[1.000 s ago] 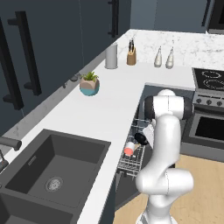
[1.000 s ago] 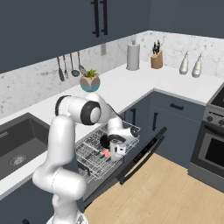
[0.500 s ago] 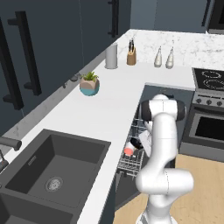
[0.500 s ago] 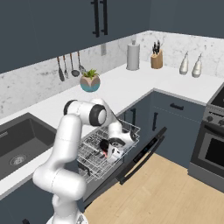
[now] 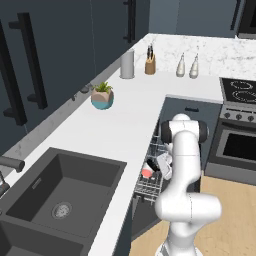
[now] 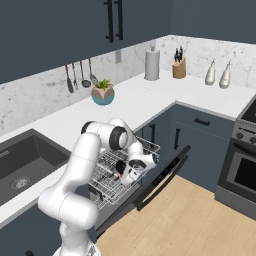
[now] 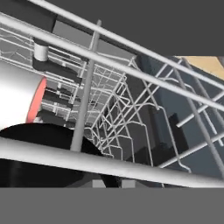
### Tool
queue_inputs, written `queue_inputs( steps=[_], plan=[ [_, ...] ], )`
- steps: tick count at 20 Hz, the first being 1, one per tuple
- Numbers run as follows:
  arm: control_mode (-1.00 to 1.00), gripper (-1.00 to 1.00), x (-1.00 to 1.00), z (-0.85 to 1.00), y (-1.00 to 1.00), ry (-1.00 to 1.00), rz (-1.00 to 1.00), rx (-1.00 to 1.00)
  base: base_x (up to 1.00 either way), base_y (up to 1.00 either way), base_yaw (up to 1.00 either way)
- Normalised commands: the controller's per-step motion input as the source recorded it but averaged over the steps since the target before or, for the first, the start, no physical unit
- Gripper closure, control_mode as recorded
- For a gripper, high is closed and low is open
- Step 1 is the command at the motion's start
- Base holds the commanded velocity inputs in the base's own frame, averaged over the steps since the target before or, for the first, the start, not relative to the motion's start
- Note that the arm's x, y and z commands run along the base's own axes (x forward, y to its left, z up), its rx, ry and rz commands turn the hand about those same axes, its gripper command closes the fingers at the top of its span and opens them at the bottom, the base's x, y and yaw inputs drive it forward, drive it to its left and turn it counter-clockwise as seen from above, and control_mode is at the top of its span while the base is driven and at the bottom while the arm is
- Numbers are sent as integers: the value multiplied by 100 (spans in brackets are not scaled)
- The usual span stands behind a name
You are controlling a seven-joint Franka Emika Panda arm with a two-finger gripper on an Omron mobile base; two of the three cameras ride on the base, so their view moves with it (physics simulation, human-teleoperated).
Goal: Pick up the cup and bowl from the counter, place them in the dishwasher, and close the dishwasher door.
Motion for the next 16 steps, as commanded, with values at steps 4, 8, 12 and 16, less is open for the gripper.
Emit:
queue_inputs(
  steps=[4,8,12,16],
  plan=[
    [-100,100,41,-17,36,18,-11,8,0,0,0],
    [-100,100,7,-10,30,15,-12,4,0,0,0],
    [-100,-100,-7,-7,16,16,-20,0,0,0,0],
    [-100,-100,-6,-5,0,18,-25,0,0,0,0]
  ],
)
